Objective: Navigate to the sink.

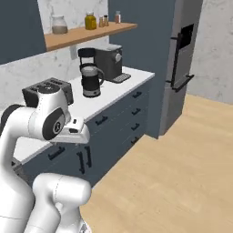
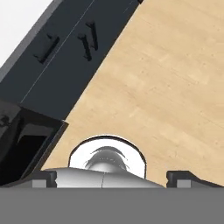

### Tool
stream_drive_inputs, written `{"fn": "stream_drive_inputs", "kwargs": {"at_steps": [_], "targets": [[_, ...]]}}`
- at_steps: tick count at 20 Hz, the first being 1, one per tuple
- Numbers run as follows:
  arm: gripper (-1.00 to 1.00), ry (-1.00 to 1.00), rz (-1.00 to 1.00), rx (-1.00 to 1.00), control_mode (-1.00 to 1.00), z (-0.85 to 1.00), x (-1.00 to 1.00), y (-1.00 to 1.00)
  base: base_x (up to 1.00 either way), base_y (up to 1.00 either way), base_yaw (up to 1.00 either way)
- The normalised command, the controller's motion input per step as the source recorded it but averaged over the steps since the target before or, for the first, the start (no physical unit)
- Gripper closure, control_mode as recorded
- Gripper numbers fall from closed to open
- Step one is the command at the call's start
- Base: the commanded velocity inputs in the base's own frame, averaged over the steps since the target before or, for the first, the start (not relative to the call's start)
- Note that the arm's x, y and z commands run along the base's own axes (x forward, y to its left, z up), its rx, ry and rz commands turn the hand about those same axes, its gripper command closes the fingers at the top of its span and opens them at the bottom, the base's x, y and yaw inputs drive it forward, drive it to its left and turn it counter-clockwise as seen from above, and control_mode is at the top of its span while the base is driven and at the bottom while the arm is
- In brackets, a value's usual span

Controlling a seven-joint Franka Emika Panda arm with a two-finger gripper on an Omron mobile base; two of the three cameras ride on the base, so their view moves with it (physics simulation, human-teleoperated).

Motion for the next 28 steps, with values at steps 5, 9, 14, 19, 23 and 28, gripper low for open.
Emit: {"fn": "stream_drive_inputs", "kwargs": {"at_steps": [5, 9, 14, 19, 23, 28], "targets": [[-1.0, 0.0, 0.0, 0.0, 1.0, 0.0, 0.0, 0.0, -0.16, -0.38, -0.64], [-1.0, 0.0, 0.0, 0.0, 1.0, 0.0, 0.0, 0.0, 0.0, -0.56, -0.63], [-1.0, 0.0, 0.0, 0.0, 1.0, 0.0, 0.0, 0.0, 0.0, -0.79, -0.56], [-1.0, 0.0, 0.0, 0.0, 1.0, 0.0, 0.0, 0.0, 0.0, -0.74, -0.58], [-1.0, 0.0, 0.0, 0.0, 1.0, 0.0, 0.0, 0.0, 0.03, -0.65, -0.62], [-1.0, 0.0, 0.0, 0.0, 1.0, 0.0, 0.0, 0.0, 0.06, -0.79, -0.6]]}}
